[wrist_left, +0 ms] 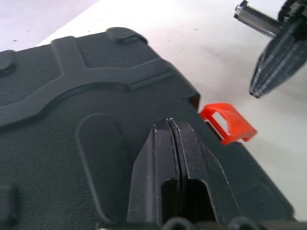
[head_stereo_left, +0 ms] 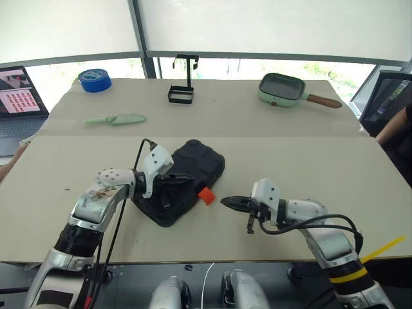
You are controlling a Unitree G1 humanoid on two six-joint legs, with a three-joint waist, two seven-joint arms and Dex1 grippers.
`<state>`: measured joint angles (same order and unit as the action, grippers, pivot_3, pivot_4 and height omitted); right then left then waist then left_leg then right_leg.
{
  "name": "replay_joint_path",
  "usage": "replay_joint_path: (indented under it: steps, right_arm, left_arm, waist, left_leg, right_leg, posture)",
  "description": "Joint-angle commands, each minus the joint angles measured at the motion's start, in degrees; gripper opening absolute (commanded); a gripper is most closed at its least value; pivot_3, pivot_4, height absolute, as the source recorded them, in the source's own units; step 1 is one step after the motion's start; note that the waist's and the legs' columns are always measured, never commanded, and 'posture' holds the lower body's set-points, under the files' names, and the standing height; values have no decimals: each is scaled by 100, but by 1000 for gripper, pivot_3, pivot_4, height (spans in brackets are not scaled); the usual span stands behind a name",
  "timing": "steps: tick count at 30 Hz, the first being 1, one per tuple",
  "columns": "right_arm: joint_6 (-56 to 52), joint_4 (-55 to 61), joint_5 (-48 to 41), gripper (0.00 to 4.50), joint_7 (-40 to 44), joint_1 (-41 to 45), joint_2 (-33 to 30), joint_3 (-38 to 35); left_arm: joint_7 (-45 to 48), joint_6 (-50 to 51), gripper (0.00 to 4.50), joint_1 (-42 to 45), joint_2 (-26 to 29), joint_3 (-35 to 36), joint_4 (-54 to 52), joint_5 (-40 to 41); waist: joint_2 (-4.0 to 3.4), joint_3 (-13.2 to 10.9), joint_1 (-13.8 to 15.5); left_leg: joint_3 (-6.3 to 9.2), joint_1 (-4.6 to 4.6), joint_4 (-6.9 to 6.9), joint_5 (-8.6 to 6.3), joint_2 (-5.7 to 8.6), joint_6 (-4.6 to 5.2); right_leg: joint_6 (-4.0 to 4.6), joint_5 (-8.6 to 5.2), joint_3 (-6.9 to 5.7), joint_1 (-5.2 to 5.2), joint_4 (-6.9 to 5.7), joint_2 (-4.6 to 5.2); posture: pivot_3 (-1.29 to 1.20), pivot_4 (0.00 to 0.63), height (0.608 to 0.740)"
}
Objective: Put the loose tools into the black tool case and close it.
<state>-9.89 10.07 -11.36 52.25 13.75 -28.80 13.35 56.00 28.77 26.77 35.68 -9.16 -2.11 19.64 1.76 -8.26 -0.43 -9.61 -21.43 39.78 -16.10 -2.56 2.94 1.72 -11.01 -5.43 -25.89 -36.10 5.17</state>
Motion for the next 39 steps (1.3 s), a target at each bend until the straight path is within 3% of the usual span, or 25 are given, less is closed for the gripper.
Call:
replay_joint_path:
  steps: [1,13,19,25,39]
  right_arm:
    - [54,-137,219,0,-104,144,90,153]
    - [-2,-465,535,0,-495,408,523,256]
    - [-388,172,257,0,-80,101,80,135]
    - [-704,483,-94,0,46,218,43,71]
    - [-173,-1015,368,0,-130,795,746,416]
  left_arm:
    - [-81,325,84,-343,67,-151,136,-175]
    - [-174,301,84,-320,28,-85,227,-213]
    - [-184,300,84,-395,53,-48,225,-207]
    - [-185,284,84,-409,39,-68,231,-224]
    - [-192,315,84,-404,32,-90,242,-226]
  waist:
    - [-4,5,-6]
    - [-18,17,-25]
    - [-25,21,-21]
    - [-28,23,-37]
    - [-32,27,-28]
  left_leg:
    - [0,0,0,0,0,-1]
    - [-1,2,-1,5,0,-10]
    - [-1,2,-1,3,0,-6]
    - [2,14,-3,-1,-8,0]
    - [3,13,-7,-1,-5,-1]
  right_leg:
    - [0,0,0,1,0,0]
    - [4,-2,1,2,-2,0]
    - [4,-2,1,3,-1,3]
    - [4,-2,3,9,-2,3]
    - [8,-5,1,8,-1,-1]
  posture:
    - [0,150,740]
    - [0,150,740]
    - [0,150,740]
    - [0,150,740]
    - [0,150,740]
